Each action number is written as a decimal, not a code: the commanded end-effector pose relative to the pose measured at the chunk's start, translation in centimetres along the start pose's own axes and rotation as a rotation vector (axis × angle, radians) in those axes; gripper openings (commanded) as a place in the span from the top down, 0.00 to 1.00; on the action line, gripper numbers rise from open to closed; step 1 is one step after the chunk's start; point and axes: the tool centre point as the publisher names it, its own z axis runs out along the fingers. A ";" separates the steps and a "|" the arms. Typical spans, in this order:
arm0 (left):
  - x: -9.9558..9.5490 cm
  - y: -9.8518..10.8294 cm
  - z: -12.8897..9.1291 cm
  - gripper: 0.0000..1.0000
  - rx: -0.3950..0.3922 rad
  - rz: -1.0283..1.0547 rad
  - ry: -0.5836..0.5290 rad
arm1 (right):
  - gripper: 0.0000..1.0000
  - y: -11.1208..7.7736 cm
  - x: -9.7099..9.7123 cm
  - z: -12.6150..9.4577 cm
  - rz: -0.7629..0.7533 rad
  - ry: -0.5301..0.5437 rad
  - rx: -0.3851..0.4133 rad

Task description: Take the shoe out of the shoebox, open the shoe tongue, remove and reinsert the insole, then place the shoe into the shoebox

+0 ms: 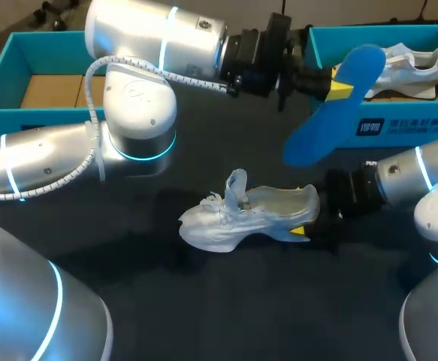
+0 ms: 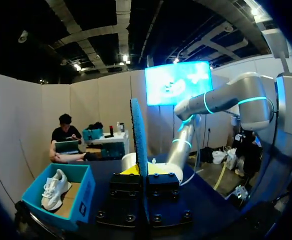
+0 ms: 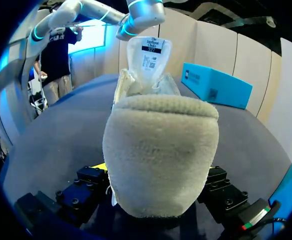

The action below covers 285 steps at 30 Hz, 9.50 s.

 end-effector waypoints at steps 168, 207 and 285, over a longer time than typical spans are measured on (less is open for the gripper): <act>11.2 -6.6 -8.9 1.00 0.363 -0.960 0.075 | 1.00 0.1 0.1 0.1 0.000 -0.002 0.003; 11.2 -6.6 -8.9 1.00 0.363 -0.960 0.075 | 0.00 3.8 0.2 -4.6 0.078 -0.031 0.403; 11.2 -6.6 -8.9 1.00 0.363 -0.960 0.075 | 0.00 7.3 0.9 -7.1 0.184 -0.033 0.843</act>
